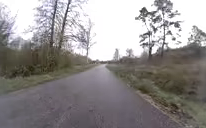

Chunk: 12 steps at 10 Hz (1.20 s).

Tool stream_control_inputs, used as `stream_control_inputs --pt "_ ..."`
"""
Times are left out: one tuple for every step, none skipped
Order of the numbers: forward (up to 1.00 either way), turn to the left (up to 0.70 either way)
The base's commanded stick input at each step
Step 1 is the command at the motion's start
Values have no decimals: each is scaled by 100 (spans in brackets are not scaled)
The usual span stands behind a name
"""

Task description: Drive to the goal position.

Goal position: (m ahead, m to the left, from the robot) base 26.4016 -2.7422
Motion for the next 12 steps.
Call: stream_control_inputs --pt "70 0" --pt "70 0" --pt "70 0" --pt "70 0" --pt "70 0" --pt "70 0" --pt "70 0" --pt "70 0" --pt "70 0" --pt "70 0" --pt "70 0" --pt "70 0"
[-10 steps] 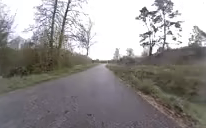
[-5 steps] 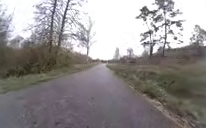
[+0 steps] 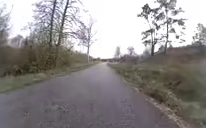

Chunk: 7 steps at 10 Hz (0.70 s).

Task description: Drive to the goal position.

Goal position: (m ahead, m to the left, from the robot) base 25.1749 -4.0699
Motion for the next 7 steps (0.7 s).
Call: stream_control_inputs --pt "70 0" --pt "70 0" --pt "70 0" --pt "70 0" --pt "70 0" --pt "70 0" --pt "70 0"
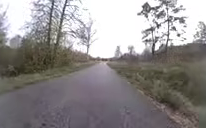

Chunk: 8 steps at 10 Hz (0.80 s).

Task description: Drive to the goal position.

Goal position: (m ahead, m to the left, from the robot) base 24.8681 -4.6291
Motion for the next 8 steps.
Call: stream_control_inputs --pt "70 0" --pt "70 0" --pt "70 0" --pt "70 0" --pt "70 0" --pt "70 0" --pt "70 0" --pt "70 0"
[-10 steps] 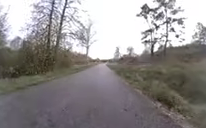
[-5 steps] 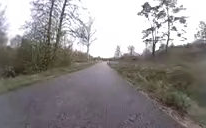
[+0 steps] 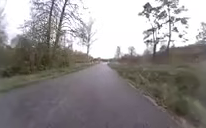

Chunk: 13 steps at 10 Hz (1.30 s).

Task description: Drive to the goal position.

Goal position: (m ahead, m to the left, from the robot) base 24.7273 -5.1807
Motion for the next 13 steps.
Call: stream_control_inputs --pt "70 0" --pt "70 0" --pt "70 0" --pt "70 0" --pt "70 0" --pt "70 0" --pt "70 0" --pt "70 0" --pt "70 0" --pt "70 0" --pt "70 0" --pt "70 0" --pt "70 0"
